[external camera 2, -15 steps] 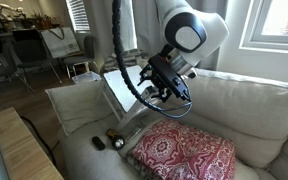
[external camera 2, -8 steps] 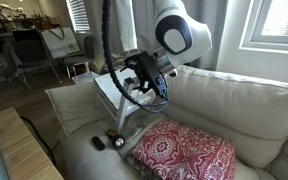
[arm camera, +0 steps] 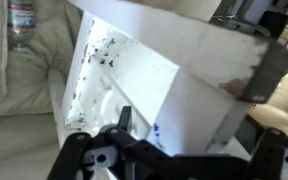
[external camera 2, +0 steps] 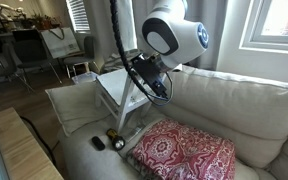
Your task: Put the chair in an upright position on the sofa
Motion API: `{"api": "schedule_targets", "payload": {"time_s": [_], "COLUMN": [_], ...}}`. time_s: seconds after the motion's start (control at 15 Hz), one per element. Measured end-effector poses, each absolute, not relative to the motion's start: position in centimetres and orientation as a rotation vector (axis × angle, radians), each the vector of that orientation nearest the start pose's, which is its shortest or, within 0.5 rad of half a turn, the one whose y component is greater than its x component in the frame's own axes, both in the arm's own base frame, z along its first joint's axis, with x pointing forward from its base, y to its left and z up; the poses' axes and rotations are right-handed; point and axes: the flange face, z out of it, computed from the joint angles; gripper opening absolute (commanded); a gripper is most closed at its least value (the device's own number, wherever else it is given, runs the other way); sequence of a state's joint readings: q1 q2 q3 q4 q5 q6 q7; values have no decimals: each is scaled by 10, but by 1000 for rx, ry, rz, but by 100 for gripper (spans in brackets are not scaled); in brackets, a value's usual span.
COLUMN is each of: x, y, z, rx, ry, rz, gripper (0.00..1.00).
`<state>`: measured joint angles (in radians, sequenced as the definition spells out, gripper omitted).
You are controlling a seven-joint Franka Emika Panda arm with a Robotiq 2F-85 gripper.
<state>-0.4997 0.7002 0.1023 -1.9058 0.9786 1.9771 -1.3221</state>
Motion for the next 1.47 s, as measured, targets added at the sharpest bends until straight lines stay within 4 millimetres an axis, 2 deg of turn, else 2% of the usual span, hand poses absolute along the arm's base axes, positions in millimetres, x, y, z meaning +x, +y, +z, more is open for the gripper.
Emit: {"api": "schedule_targets", "payload": {"time_s": [0.27,0.4,0.47,0.53,0.6,0.67,0.87,1.13,1.2,1.33,1.4,1.47], "x": [548,546,545,543,542,541,535,535,535,532,531,530], "y": [-169,-167,-166,-163,-160,-156,-149,-141,-140,-138,-138,-138], "z": [117,121,124,126,128,130,133,137,137,137,136,135], "rx": [-2306,-2389,-2432,-2476,-2522,-2572,-2683,-2767,-2785,-2820,-2837,-2851], "ry": [-271,-303,-316,-329,-339,-350,-349,-368,-376,-398,-410,-424], "rz": [-478,-546,-568,-581,-583,-580,-532,-430,-392,-305,-261,-218], "gripper": [80,53,45,41,61,69,89,100,99,74,71,61]}}
